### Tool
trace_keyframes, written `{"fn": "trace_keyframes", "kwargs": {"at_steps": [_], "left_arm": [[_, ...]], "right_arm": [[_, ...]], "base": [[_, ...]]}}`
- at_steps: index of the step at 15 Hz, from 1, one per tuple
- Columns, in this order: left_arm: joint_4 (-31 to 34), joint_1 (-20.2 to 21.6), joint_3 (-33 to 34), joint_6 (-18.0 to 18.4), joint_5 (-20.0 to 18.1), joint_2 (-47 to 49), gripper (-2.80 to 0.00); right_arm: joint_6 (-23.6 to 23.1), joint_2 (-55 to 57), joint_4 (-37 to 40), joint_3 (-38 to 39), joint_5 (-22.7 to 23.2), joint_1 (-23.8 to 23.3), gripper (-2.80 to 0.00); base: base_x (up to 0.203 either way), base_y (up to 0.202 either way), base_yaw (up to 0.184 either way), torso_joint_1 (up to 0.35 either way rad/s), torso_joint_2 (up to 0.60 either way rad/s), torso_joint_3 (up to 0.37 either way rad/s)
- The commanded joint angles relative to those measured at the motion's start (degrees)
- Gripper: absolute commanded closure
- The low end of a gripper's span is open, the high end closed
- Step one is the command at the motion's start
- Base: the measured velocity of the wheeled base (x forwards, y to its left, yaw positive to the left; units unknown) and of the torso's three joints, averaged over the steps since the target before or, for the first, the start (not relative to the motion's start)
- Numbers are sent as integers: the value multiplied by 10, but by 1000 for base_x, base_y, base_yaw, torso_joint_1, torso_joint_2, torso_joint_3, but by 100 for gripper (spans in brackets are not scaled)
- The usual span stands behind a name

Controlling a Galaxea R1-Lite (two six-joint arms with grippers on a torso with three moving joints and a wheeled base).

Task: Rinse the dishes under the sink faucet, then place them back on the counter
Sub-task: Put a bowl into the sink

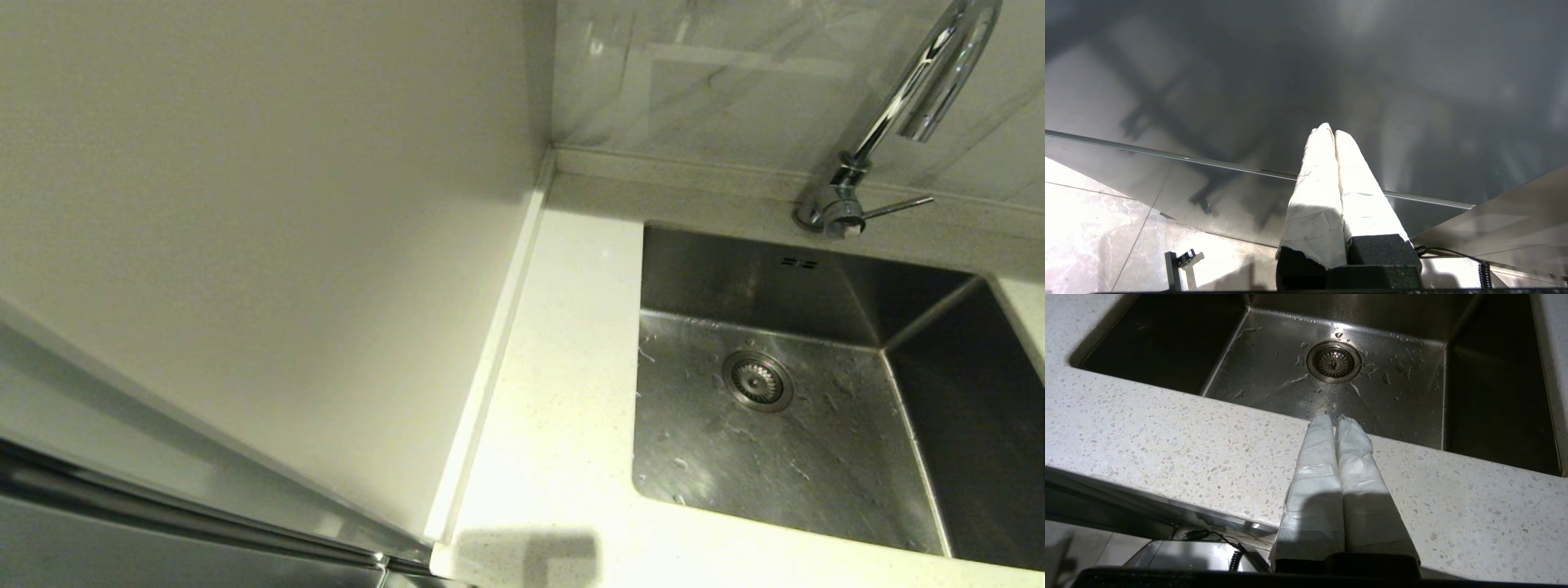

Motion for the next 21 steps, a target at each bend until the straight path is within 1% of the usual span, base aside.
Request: {"fn": "trace_keyframes", "kwargs": {"at_steps": [1,2,5,8,9,12,14,15,16,18,20,21], "left_arm": [[0,0,1,0,0,0,0],[0,0,2,0,0,0,0],[0,0,1,0,0,0,0],[0,0,2,0,0,0,0],[0,0,2,0,0,0,0],[0,0,2,0,0,0,0],[0,0,1,0,0,0,0],[0,0,2,0,0,0,0],[0,0,2,0,0,0,0],[0,0,1,0,0,0,0],[0,0,2,0,0,0,0],[0,0,2,0,0,0,0]], "right_arm": [[-1,0,-6,-6,-1,0,0],[0,0,-9,-17,-1,0,0],[1,2,8,-98,-6,0,0],[0,53,46,-224,-37,0,0],[0,90,55,-276,-58,0,0],[-10,218,75,-434,-144,0,0],[-48,285,126,-519,-204,0,0],[-63,314,153,-541,-227,0,0],[-70,342,167,-551,-247,0,0],[-74,406,177,-560,-299,-1,0],[-60,466,196,-559,-335,-4,0],[-41,499,225,-560,-346,-20,0]], "base": [[0,0,0,0,0,0],[0,0,0,0,0,0],[0,0,0,0,0,0],[0,0,0,0,0,0],[0,0,0,0,0,0],[0,0,0,0,0,0],[0,0,0,0,0,0],[0,0,0,0,0,0],[0,0,0,0,0,0],[0,0,0,0,0,0],[0,0,0,0,0,0],[0,0,0,0,0,0]]}}
